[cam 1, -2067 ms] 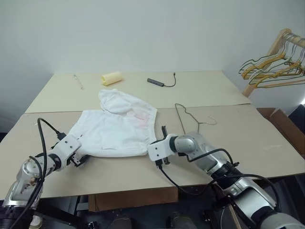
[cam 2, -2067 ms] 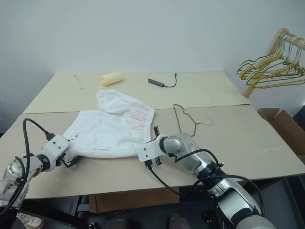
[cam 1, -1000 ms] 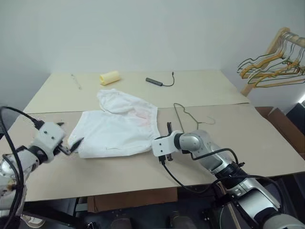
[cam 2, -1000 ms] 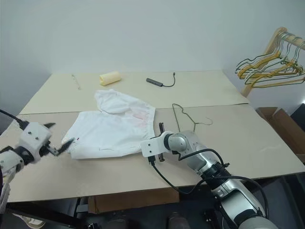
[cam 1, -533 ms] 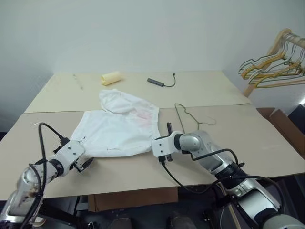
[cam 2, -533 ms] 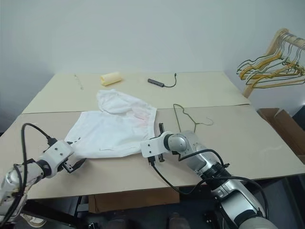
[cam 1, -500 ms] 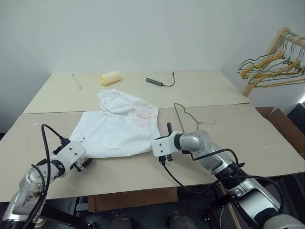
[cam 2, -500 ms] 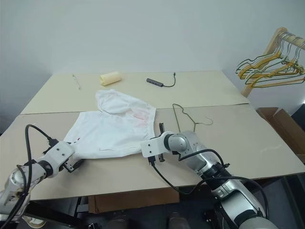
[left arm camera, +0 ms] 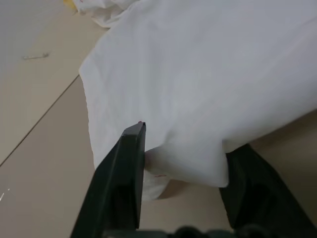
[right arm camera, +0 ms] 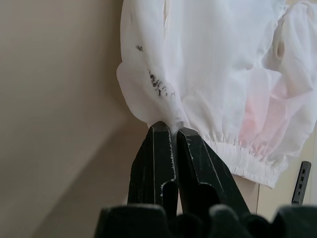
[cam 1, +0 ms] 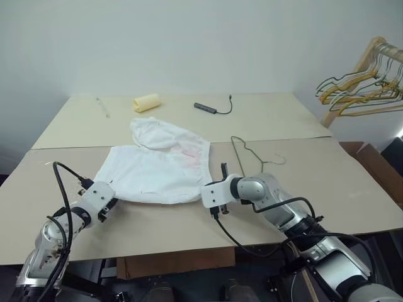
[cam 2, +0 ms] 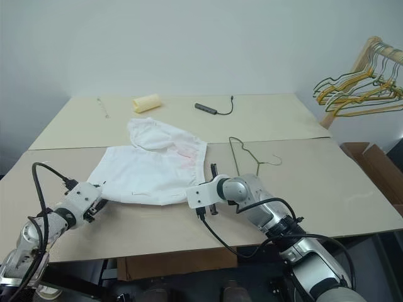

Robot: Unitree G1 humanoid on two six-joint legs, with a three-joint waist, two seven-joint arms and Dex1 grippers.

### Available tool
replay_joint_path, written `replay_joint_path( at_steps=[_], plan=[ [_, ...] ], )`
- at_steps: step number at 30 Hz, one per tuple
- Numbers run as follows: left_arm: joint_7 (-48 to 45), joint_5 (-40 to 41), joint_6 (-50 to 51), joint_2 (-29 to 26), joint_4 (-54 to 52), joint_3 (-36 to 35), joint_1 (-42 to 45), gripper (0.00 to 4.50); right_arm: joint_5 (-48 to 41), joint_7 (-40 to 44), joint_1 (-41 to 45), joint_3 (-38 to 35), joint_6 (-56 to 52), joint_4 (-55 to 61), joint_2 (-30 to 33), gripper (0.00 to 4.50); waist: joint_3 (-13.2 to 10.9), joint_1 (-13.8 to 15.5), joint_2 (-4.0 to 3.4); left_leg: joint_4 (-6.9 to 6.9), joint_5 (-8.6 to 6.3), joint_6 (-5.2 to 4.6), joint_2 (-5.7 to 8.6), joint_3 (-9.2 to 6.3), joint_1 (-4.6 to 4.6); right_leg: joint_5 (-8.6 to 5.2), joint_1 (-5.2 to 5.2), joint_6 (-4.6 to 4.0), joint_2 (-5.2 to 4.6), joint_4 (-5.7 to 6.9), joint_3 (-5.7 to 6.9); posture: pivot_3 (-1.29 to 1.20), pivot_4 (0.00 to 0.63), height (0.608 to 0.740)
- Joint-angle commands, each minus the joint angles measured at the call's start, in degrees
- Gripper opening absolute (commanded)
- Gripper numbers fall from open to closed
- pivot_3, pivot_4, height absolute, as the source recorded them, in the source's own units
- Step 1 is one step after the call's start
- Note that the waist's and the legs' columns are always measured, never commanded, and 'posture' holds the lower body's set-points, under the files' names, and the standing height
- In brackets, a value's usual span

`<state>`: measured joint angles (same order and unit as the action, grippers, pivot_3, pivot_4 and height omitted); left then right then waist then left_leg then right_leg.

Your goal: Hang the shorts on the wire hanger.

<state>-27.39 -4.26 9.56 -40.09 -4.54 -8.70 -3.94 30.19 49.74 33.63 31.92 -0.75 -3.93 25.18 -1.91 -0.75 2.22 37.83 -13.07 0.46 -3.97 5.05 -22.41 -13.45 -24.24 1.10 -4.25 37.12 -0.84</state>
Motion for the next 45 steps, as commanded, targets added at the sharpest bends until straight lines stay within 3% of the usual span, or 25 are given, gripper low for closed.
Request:
replay_joint_path(
  at_steps=[1, 4, 8, 13, 21, 24, 26, 28, 31, 34, 37, 39, 41, 45],
  plan=[
    [0.78, -0.22, -2.74, -0.77, -0.05, -1.72, 1.41, 1.01, -0.87, -0.62, 0.93, -1.86, -0.32, 1.28, -0.22, 0.0, 0.0, 0.0, 0.0, 0.0, 0.0, 0.0, 0.0, 0.0, 0.0, 0.0, 0.0, 0.0, 0.0, 0.0, 0.0, 0.05, 0.0, 0.74],
    [-0.03, -0.79, -4.08, -2.23, 0.75, -2.05, 1.11, 0.04, -0.89, -0.67, 0.88, -1.93, -0.42, 1.36, -0.22, 0.0, 0.0, -0.01, 0.0, 0.0, 0.0, 0.0, 0.0, 0.0, 0.0, 0.0, 0.0, 0.0, 0.0, 0.0, 0.0, 0.05, 0.0, 0.74],
    [-1.52, -1.1, -6.14, -5.02, 2.39, -2.24, 0.84, 0.01, -1.06, -0.45, 0.69, -2.43, -0.84, 2.12, 0.19, 0.0, 0.0, -0.07, 0.0, 0.0, 0.0, 0.0, -0.01, 0.0, 0.0, 0.0, -0.02, 0.0, 0.01, 0.0, 0.0, 0.05, 0.0, 0.74],
    [-13.35, 0.47, -10.37, -14.09, -0.82, -1.53, -4.99, 0.01, -1.85, 1.49, -0.74, -3.96, -1.19, 6.56, 2.96, 0.0, -0.03, -0.14, -0.04, -0.03, -0.02, 0.03, -0.02, 0.05, -0.05, -0.03, -0.09, -0.02, -0.02, -0.04, 0.0, 0.06, 0.0, 0.74],
    [-33.23, 9.9, -7.69, -24.44, -12.9, -10.7, -17.71, 0.01, -10.65, 14.34, -6.34, -7.58, -3.52, 24.37, 14.27, 0.0, -0.08, 0.08, -0.04, -0.04, -0.13, 0.2, -0.02, 0.05, -0.2, -0.16, -0.19, 0.02, -0.09, -0.09, 0.07, 0.04, 0.0, 0.74],
    [-37.86, 12.09, -4.28, -27.08, -15.67, -13.25, -18.54, 0.01, -15.59, 17.45, -6.14, -9.32, -7.32, 27.94, 15.77, 0.0, -0.1, 0.05, -0.06, -0.04, -0.13, 0.21, -0.05, 0.02, -0.09, -0.54, -0.13, 0.09, -0.05, -0.05, 0.09, 0.04, 0.0, 0.74],
    [-36.99, 11.67, -3.48, -27.68, -14.61, -10.65, -13.73, 0.01, -17.74, 16.49, -3.91, -10.49, -10.22, 26.23, 13.66, 0.0, -0.13, 0.04, -0.11, -0.04, -0.17, 0.28, -0.05, 0.02, 0.14, -0.63, 0.01, -0.06, -0.04, -0.01, 0.09, 0.03, 0.0, 0.74],
    [-32.58, 9.02, -2.46, -24.9, -10.77, -4.38, -2.43, 0.01, -18.75, 13.61, 0.81, -11.71, -13.69, 20.55, 9.6, 0.0, -0.19, 0.05, -0.19, -0.03, -0.28, 0.47, -0.05, 0.02, 0.36, -0.59, 0.03, -0.07, -0.04, 0.01, 0.1, 0.04, 0.0, 0.74],
    [-19.65, 1.0, 2.77, -13.46, 1.5, 4.88, 22.42, 0.01, -15.81, 3.99, 12.4, -13.29, -17.0, 4.67, 2.88, 0.0, -0.35, 0.86, -0.41, -0.02, -0.14, 0.45, 0.01, -0.02, 0.5, -0.31, 0.21, 0.0, -0.04, 0.02, 0.13, 0.04, 0.0, 0.74],
    [-1.93, -8.81, 2.75, -3.9, 17.87, 8.95, 43.88, 0.01, -8.69, -16.3, 26.21, -14.21, -15.14, -16.13, -2.05, 0.0, -0.2, 1.31, -0.1, -0.03, 0.78, 0.2, 0.03, -0.19, 0.04, 0.38, 0.18, 0.43, 0.14, -0.01, 0.15, 0.04, 0.0, 0.74],
    [17.01, -8.88, -2.34, 4.36, 27.63, 4.58, 61.01, 0.01, -6.77, -40.37, 38.16, -19.08, -9.81, -30.66, -5.3, 0.0, -0.12, 1.48, 0.03, -0.02, 0.81, 0.22, 0.05, -0.2, -0.57, 0.73, -0.33, 0.02, 0.1, -0.1, 0.12, 0.03, 0.0, 0.74],
    [25.06, -9.83, -7.9, 5.05, 28.85, 2.51, 66.06, 0.01, -6.55, -49.55, 41.02, -21.42, -5.13, -32.34, -5.53, 0.0, -0.09, 1.36, 0.06, -0.05, 0.83, 0.41, 0.1, -0.21, -1.58, 0.8, -1.27, 0.07, 0.0, 0.02, 0.11, 0.02, 0.0, 0.74],
    [27.6, -10.28, -12.55, 3.54, 27.46, 1.62, 67.3, 0.01, -6.09, -53.36, 39.9, -21.82, -0.67, -29.52, -4.96, 0.0, -0.04, 0.48, 0.07, -0.12, 0.91, 0.91, 0.11, -0.15, -2.06, 0.78, -1.91, 0.1, 0.01, -0.01, 0.05, 0.01, 0.0, 0.74],
    [22.07, -8.62, -13.39, -0.86, 21.13, 1.06, 61.64, 0.01, -5.75, -49.01, 32.4, -19.6, 0.11, -22.08, -4.37, 0.0, 0.09, -2.11, 0.05, -0.85, 0.65, 0.88, 0.28, 0.13, -1.66, 0.75, -1.93, 0.13, -0.2, -0.14, 0.19, 0.01, 0.0, 0.74]
  ],
)
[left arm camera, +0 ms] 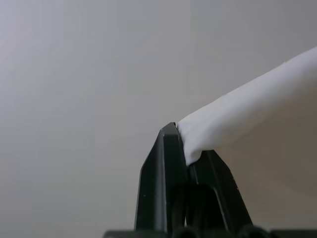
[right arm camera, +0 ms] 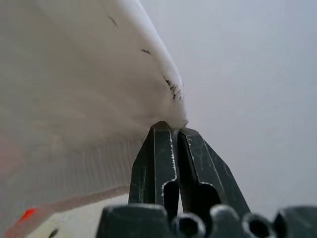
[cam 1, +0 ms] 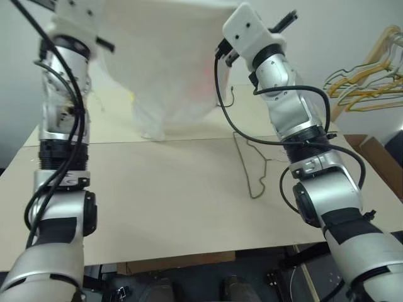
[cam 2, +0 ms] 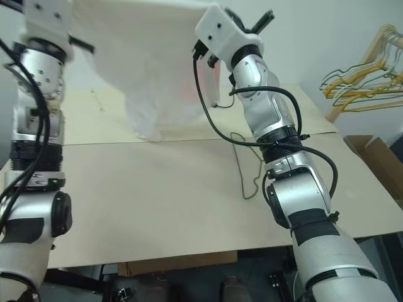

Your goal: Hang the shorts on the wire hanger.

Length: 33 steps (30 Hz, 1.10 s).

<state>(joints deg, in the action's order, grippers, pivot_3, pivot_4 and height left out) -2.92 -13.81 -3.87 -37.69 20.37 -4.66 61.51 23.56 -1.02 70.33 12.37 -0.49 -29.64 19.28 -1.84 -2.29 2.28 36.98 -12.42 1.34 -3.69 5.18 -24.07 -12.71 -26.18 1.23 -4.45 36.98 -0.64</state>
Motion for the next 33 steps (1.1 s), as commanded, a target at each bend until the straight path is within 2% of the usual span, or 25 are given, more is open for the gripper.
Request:
replay_joint_path(
  at_steps=[1, 5, 8, 11, 15, 20, 22, 27, 33],
  plan=[
    [-4.24, 1.52, -0.04, -4.38, -5.49, -3.12, -6.33, 0.01, 0.92, 3.2, -6.59, 0.69, 0.1, 5.26, 1.72, 0.0, 0.02, -0.97, -0.01, -0.04, -0.01, -0.02, -0.01, 0.05, 0.0, -0.01, 0.01, 0.01, 0.01, -0.13, 0.03, 0.01, 0.0, 0.74],
    [-13.26, 5.44, 1.68, -8.53, -13.21, -5.26, -18.84, 0.01, 2.69, 8.72, -15.54, 4.51, 1.22, 11.01, 2.89, 0.0, 0.01, -2.28, -0.03, 0.3, 0.02, -0.08, -0.06, 0.13, -0.2, -0.1, 0.05, 0.15, 0.03, -0.35, 0.01, 0.01, 0.0, 0.74],
    [-24.74, 10.46, 4.7, -13.35, -20.06, -6.89, -32.12, 0.01, 4.81, 13.29, -21.48, 8.93, 5.14, 13.69, 4.91, 0.0, -0.01, -3.23, -0.05, 0.53, -0.26, -0.59, -0.08, 0.1, -0.1, -0.07, 0.08, 0.11, 0.03, -0.17, -0.02, 0.01, 0.0, 0.74],
    [-33.65, 11.52, 5.61, -18.87, -25.61, -8.48, -47.31, 0.01, 6.86, 17.67, -25.31, 12.8, 9.49, 14.08, 7.4, 0.0, -0.03, -3.79, -0.07, 0.79, -0.29, -0.68, -0.21, 0.09, 0.19, -0.02, 0.22, -0.02, 0.12, 0.13, -0.08, 0.01, 0.0, 0.74],
    [-42.41, 13.56, 5.57, -22.12, -31.49, -12.92, -65.29, 0.01, 5.07, 28.94, -30.06, 15.81, 13.67, 18.3, 11.99, 0.0, -0.11, -3.3, -0.09, 0.77, -0.2, -0.81, -0.31, 0.12, 1.19, -0.08, 1.16, -0.18, 0.13, 0.11, 0.02, 0.03, 0.0, 0.74],
    [-51.53, 12.17, 5.89, -25.42, -37.08, -16.87, -81.13, 0.01, -2.12, 48.78, -35.91, 17.28, 13.39, 30.63, 19.59, 0.0, -0.1, -1.48, -0.08, 0.77, -0.2, -0.81, -0.34, 0.12, 1.51, -0.41, 1.48, 0.06, 0.09, 0.1, 0.08, 0.04, 0.0, 0.74],
    [-56.61, 13.46, 8.14, -26.97, -40.39, -19.58, -85.85, 0.01, -3.2, 53.17, -37.24, 17.74, 13.21, 34.15, 21.49, 0.0, -0.1, -0.75, -0.07, 0.75, -0.23, -0.81, -0.34, 0.13, 1.65, -0.54, 1.63, 0.01, 0.06, 0.09, 0.1, 0.04, 0.0, 0.74],
    [-67.64, 12.95, 14.46, -30.68, -48.03, -25.42, -93.34, 0.01, -2.97, 56.15, -37.87, 17.75, 13.11, 36.27, 21.51, 0.0, -0.09, 0.02, -0.04, 0.75, -0.48, -0.43, -0.41, 0.24, 1.82, -0.78, 1.7, -0.26, 0.08, 0.12, 0.13, 0.04, 0.0, 0.74],
    [-69.93, 14.46, 18.52, -30.34, -51.5, -24.12, -92.32, 0.01, -2.19, 58.63, -39.49, 17.13, 8.5, 38.55, 21.24, 0.0, -0.09, 0.18, -0.04, 0.75, -0.51, -0.39, -0.42, 0.24, 1.91, -0.84, 1.82, -0.29, 0.11, 0.1, 0.15, 0.03, 0.0, 0.74]
  ],
)
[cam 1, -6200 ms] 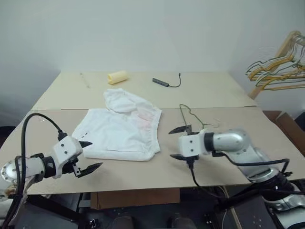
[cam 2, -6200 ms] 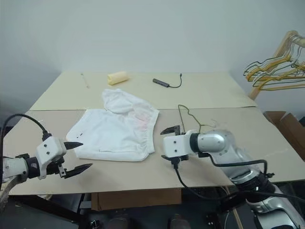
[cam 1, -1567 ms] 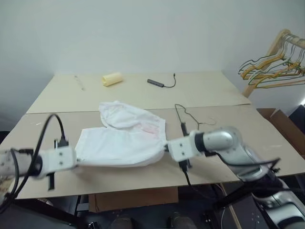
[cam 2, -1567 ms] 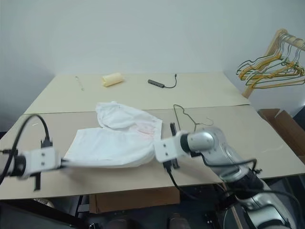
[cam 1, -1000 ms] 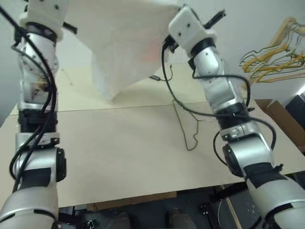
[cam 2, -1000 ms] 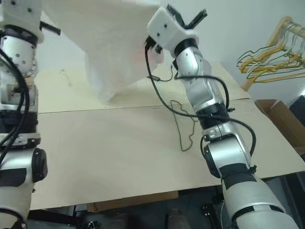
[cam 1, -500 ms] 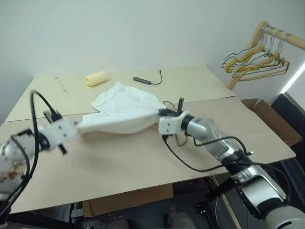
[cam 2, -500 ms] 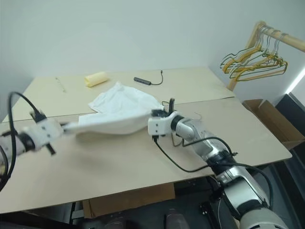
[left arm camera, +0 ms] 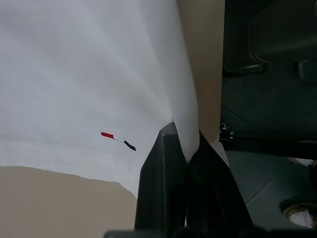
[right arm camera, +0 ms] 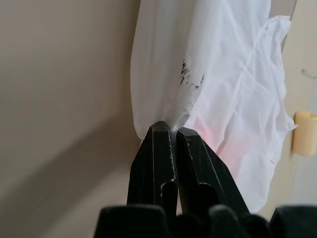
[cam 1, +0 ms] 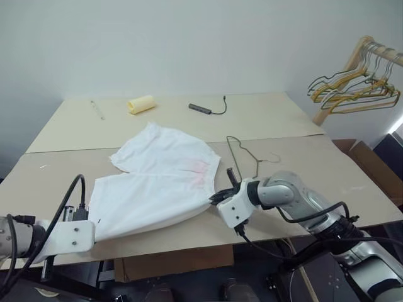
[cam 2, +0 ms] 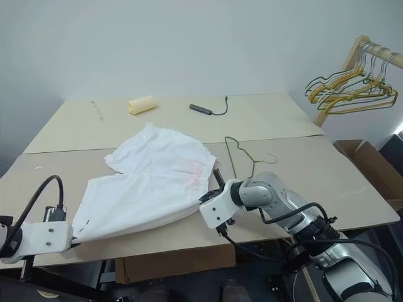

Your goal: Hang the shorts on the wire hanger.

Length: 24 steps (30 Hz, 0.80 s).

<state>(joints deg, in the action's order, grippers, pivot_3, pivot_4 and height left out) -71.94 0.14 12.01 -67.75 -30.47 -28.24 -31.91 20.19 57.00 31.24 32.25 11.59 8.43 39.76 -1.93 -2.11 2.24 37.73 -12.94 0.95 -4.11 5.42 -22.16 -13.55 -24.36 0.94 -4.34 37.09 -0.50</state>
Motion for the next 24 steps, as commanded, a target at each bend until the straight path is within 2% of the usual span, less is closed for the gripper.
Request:
replay_joint_path(
  at_steps=[1, 3, 6, 10, 14, 16, 18, 24],
  plan=[
    [-0.42, 1.35, 3.6, 0.19, -0.97, 0.37, 2.28, 0.01, 1.15, 0.48, -0.75, -2.91, -4.16, 0.72, 0.55, 0.0, 0.0, -0.02, 0.0, 0.0, 0.02, -0.04, 0.0, 0.0, 0.0, -0.01, 0.01, 0.0, 0.0, 0.0, 0.0, 0.03, 0.0, 0.74],
    [0.04, 2.34, 4.58, 0.76, -0.95, 1.64, 4.08, 0.0, 1.17, 0.48, -1.07, -3.06, -5.12, 1.26, 0.35, 0.61, 0.0, -0.03, 0.0, 0.01, 0.07, -0.12, 0.01, 0.0, -0.01, 0.0, 0.01, 0.01, 0.0, 0.0, -0.01, 0.03, 0.0, 0.74],
    [-1.2, 1.91, 2.15, -0.21, 1.0, 2.02, 5.31, 0.62, -0.86, 2.7, -1.43, -3.92, -6.58, 3.78, 1.25, 1.5, 0.0, -0.1, 0.0, 0.01, 0.06, -0.1, 0.01, 0.0, 0.01, 0.0, 0.01, 0.01, 0.0, 0.01, -0.01, 0.01, 0.0, 0.74],
    [-4.9, 8.36, 4.38, -0.18, 0.34, -0.46, 8.46, 1.98, -5.4, 6.05, -2.59, -6.9, -9.98, 7.15, 2.65, 2.99, -0.01, -0.24, 0.0, 0.0, 0.1, -0.22, 0.01, 0.0, -0.01, -0.01, 0.0, 0.02, 0.0, 0.0, 0.0, 0.0, 0.0, 0.74],
    [-8.2, 16.52, 6.97, -0.49, 0.27, -2.15, 13.92, 3.34, -14.89, 8.33, -2.22, -13.67, -17.54, 10.73, 2.77, 4.45, -0.01, -0.29, 0.0, 0.02, 0.09, -0.21, 0.0, -0.02, 0.0, -0.01, 0.0, 0.02, 0.0, 0.01, 0.0, -0.01, 0.0, 0.74],
    [-7.82, 18.62, 7.58, -0.15, 1.21, -1.49, 16.91, 3.9, -17.44, 6.56, -1.0, -17.18, -22.62, 10.49, 1.67, 4.5, -0.02, -0.34, -0.01, 0.01, 0.09, -0.21, 0.01, -0.02, 0.03, -0.01, 0.04, 0.03, 0.0, 0.01, -0.01, -0.02, 0.0, 0.74],
    [-3.54, 20.08, 7.92, 2.01, 2.18, 0.93, 22.39, 4.48, -15.88, -1.71, 2.66, -20.16, -32.21, 6.06, -3.57, 4.5, -0.01, -0.49, -0.01, 0.01, 0.09, -0.21, 0.01, -0.02, 0.06, -0.01, 0.08, 0.03, 0.01, 0.01, -0.01, -0.03, 0.0, 0.74],
    [7.03, 22.32, 9.82, 10.55, 2.54, 10.34, 37.15, 4.48, -15.08, -13.43, 6.42, -22.53, -49.28, -5.0, -13.15, 4.5, 0.05, -0.61, 0.06, 0.03, 0.16, -0.32, 0.04, -0.05, 0.08, 0.36, 0.19, 0.22, 0.06, 0.04, -0.08, -0.05, 0.0, 0.74]
  ],
)
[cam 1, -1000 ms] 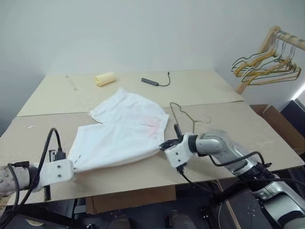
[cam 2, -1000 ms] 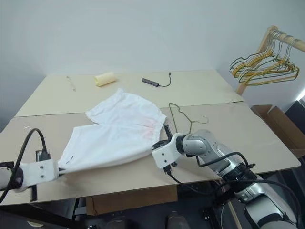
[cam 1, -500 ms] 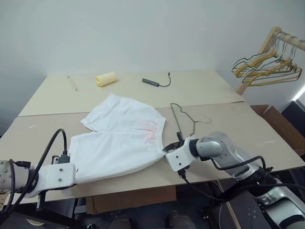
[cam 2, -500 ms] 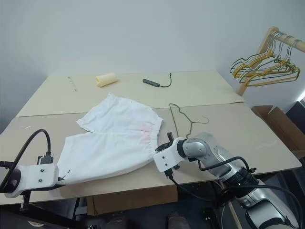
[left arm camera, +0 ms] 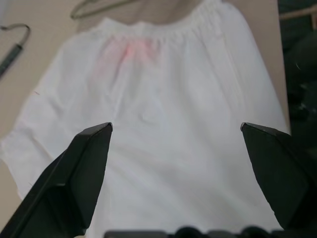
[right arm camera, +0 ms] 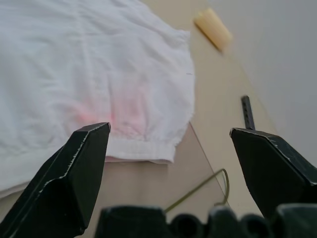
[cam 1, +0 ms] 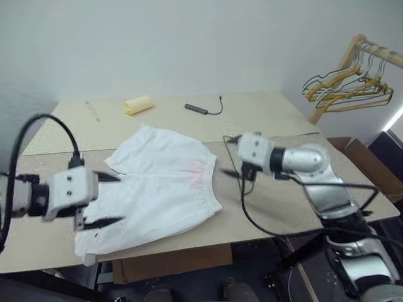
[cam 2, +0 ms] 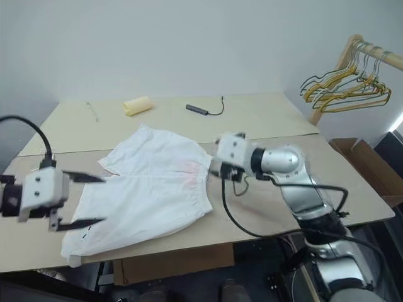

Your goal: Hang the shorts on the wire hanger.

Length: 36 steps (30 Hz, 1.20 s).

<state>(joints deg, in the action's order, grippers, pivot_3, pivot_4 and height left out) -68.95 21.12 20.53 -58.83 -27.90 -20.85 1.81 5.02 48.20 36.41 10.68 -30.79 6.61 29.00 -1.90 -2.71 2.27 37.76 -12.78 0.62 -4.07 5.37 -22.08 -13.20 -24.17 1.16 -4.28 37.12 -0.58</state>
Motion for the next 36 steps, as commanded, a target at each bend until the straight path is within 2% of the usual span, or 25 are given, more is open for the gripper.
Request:
replay_joint_path(
  at_steps=[1, 3, 8, 15, 23, 26, 30, 36],
  plan=[
    [4.8, 1.49, 2.1, 2.37, 0.17, 4.15, 4.68, 4.48, 0.2, -6.96, 1.84, -1.53, -9.12, -5.08, -4.12, 4.5, 0.02, -0.12, 0.03, 0.0, 0.0, 0.0, 0.0, 0.0, -0.11, 0.14, -0.09, -0.2, 0.01, -0.02, 0.0, -0.05, 0.0, 0.74],
    [5.5, 0.64, 1.78, 3.21, 0.49, 6.8, 5.93, 4.48, -0.82, -11.78, 3.59, -4.14, -15.32, -9.7, -8.49, 4.5, 0.02, -0.52, 0.02, 0.0, 0.0, -0.03, 0.03, -0.01, -0.24, 0.16, -0.2, -0.19, 0.01, -0.02, -0.03, -0.06, 0.0, 0.74],
    [5.24, 1.15, 0.31, 3.7, 0.44, 9.47, 5.91, 4.48, -2.73, -19.0, 4.94, -7.09, -21.76, -15.81, -15.23, 4.5, 0.01, -2.07, 0.01, 0.0, -0.02, -0.06, 0.04, -0.06, -0.29, 0.15, -0.23, -0.17, 0.02, -0.04, -0.06, -0.06, 0.0, 0.74],
    [5.27, 1.98, -0.85, 4.47, 1.01, 10.26, 6.74, 4.48, -3.61, -19.9, 2.49, -4.25, -20.52, -19.51, -16.64, 4.5, 0.0, -3.04, 0.0, 0.0, -0.02, -0.07, 0.05, -0.2, -0.26, 0.15, -0.18, -0.15, 0.04, -0.04, -0.03, -0.06, 0.0, 0.74],
    [5.08, 0.72, -3.33, 4.16, 2.49, 11.13, 6.66, 4.48, -4.57, -23.34, 2.24, -5.33, -19.95, -28.77, -17.5, 4.5, 0.01, -3.15, 0.02, 0.0, -0.02, -0.07, 0.07, -0.24, -0.19, 0.14, -0.09, -0.14, 0.04, -0.04, -0.02, -0.06, 0.0, 0.74],
    [5.04, 0.89, -3.75, 4.39, 2.55, 11.19, 6.64, 4.48, -5.05, -22.27, 1.96, -4.44, -20.39, -29.99, -17.01, 4.5, 0.04, -3.2, 0.05, 0.0, -0.02, -0.07, 0.06, -0.25, -0.11, -0.07, 0.0, 0.24, 0.04, -0.04, -0.02, -0.06, 0.0, 0.74],
    [4.74, 1.66, -4.68, 4.82, 2.68, 11.02, 6.4, 4.5, -4.66, -21.87, 1.99, -3.18, -21.48, -31.35, -16.37, 3.63, 0.09, -3.1, 0.08, 0.0, -0.02, -0.07, 0.06, -0.25, -0.02, -0.08, 0.08, 0.28, 0.03, -0.04, -0.02, -0.06, 0.0, 0.74],
    [5.14, 1.47, -5.23, 5.3, 2.72, 11.53, 6.59, 4.5, -2.43, -23.99, 2.67, -1.2, -20.76, -34.64, -15.91, 1.53, 0.17, -3.16, 0.15, 0.0, -0.03, -0.07, 0.06, -0.25, -0.03, -0.08, 0.06, 0.27, 0.04, -0.05, -0.03, -0.05, 0.0, 0.74]
  ],
)
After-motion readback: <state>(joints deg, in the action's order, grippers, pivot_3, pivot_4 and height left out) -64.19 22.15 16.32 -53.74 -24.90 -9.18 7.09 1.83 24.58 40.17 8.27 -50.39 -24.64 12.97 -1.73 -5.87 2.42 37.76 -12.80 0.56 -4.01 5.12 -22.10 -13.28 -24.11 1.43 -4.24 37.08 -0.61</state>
